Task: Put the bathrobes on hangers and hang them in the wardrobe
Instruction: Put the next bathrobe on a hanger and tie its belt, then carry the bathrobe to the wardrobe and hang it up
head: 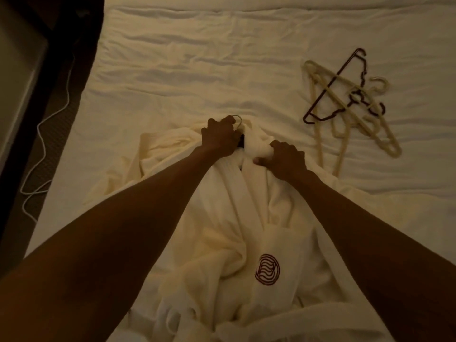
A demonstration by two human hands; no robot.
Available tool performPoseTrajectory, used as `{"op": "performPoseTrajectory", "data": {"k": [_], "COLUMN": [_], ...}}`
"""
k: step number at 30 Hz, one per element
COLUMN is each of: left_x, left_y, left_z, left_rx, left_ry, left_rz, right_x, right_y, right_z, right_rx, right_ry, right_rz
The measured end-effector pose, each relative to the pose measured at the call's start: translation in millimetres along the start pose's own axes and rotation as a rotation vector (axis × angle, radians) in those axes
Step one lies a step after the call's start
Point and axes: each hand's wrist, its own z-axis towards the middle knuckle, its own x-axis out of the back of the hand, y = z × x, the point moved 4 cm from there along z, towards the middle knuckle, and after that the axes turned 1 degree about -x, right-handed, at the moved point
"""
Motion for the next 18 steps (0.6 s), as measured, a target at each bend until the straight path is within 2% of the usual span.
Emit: {"op": "performPoseTrajectory", "data": {"k": [2, 4, 10, 13, 18], "left_x": [-11.4, -17.4, 0.3, 32.5, 116.3], "left_y": [1.8, 2.6, 0.1, 7.0, 35.9], "left_z": [-0.2, -2.4, -4.1, -13.9, -55.9], "left_rx": [0.031, 0.042, 0.106, 0.035, -0.150], "left_ry": [-0.057, -0.042, 0.059, 0.104, 0.137], "left_rz": [0.074, 0.085, -0.271, -0.416, -0.401], "right_x": [-6.1, -11.1, -14.8, 4.3, 72.9], "right_y": [-0.1, 1.9, 2.1, -5.7, -22.6], "right_z": [0.1, -2.8, -27.2, -46.0, -88.5], "right_rx": [0.000, 0.000, 0.060, 0.097, 0.177], "right_ry": [0.022, 0.092, 0.366, 0.412, 0.477], "right_rz": [-0.001, 0.041, 0.052, 0.046, -0.004]}}
